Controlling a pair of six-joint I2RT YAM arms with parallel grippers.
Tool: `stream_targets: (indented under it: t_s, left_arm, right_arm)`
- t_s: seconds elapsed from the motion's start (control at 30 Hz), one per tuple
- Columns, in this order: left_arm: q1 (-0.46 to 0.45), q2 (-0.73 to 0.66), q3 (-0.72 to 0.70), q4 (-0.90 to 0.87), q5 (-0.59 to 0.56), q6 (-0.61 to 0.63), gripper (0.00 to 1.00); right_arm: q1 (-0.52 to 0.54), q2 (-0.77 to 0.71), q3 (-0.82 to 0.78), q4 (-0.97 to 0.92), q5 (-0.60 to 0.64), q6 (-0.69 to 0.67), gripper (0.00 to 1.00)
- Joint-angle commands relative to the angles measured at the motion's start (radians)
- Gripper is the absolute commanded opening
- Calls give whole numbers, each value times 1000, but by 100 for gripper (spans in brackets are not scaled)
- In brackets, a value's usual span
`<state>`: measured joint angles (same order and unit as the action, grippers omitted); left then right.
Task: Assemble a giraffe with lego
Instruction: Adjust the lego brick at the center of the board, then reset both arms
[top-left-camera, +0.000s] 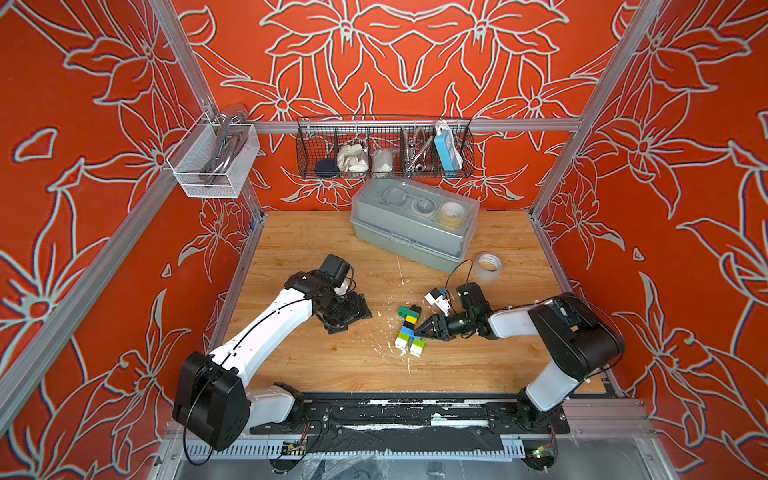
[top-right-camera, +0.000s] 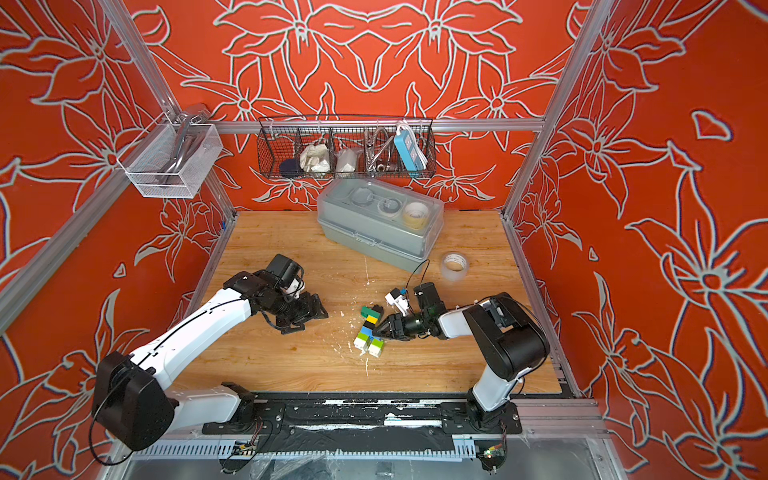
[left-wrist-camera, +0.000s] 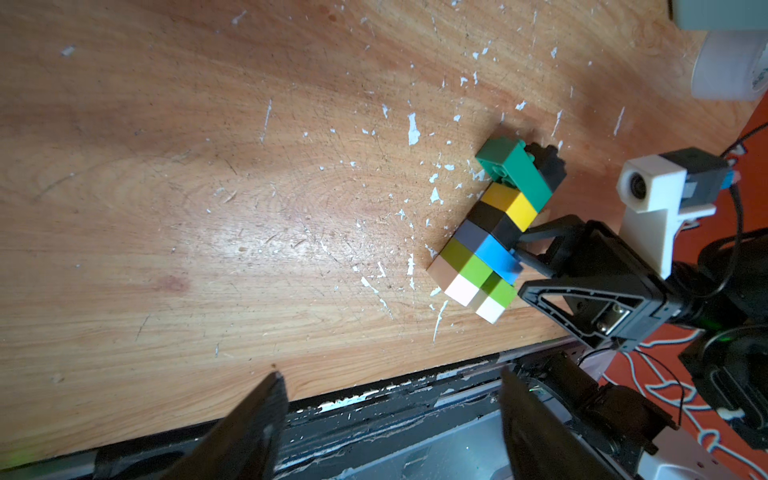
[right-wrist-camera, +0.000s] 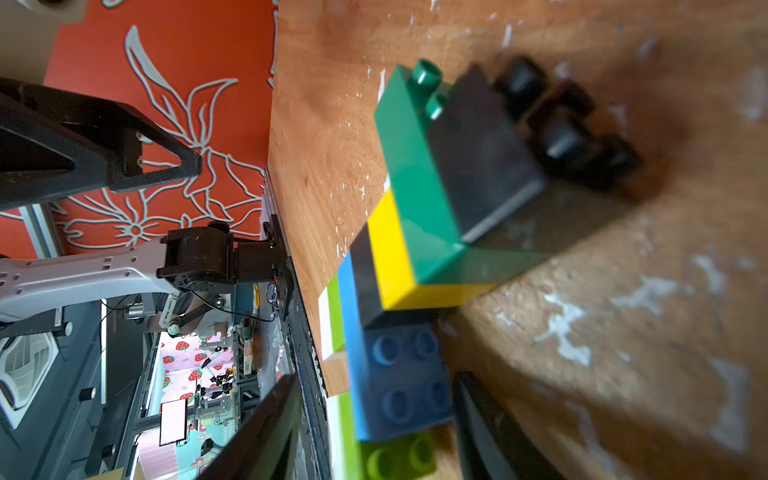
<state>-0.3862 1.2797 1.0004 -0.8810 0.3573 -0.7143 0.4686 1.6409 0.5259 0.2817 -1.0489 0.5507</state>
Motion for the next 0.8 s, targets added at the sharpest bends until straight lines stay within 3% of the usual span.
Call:
stream_targets:
  t_s: [0.0, 0.1, 0.23, 0.33, 0.5, 0.63, 0.7, 0.77]
  left_arm:
    - [4, -1, 12, -21, -38, 13, 86]
    - [7, 20, 31, -30, -69, 35, 97]
    - [7, 33, 65, -28, -104, 55, 100]
    - [8, 22, 122, -49, -153, 99, 99]
    - [13, -9, 208, -67, -315, 177, 99]
    - [28, -50, 182, 22, -547, 202, 100]
    - [32, -60, 136, 131, -605, 289, 100]
    - [37, -70, 66, 264, -648, 363, 100]
  right_arm:
    - [-15, -99, 48, -274, 112, -133, 68]
    - [-16, -169, 65, -421, 178, -189, 75]
    - [-26, -272, 99, -612, 334, -233, 81]
    - [-44, -426, 150, -784, 521, -267, 99]
    - [-92, -641, 296, -960, 803, -331, 100]
    - [-142, -675, 372, -926, 933, -351, 100]
    - [-192, -651, 352, -839, 1020, -282, 100]
    - [-230, -592, 299, -750, 1170, -131, 100]
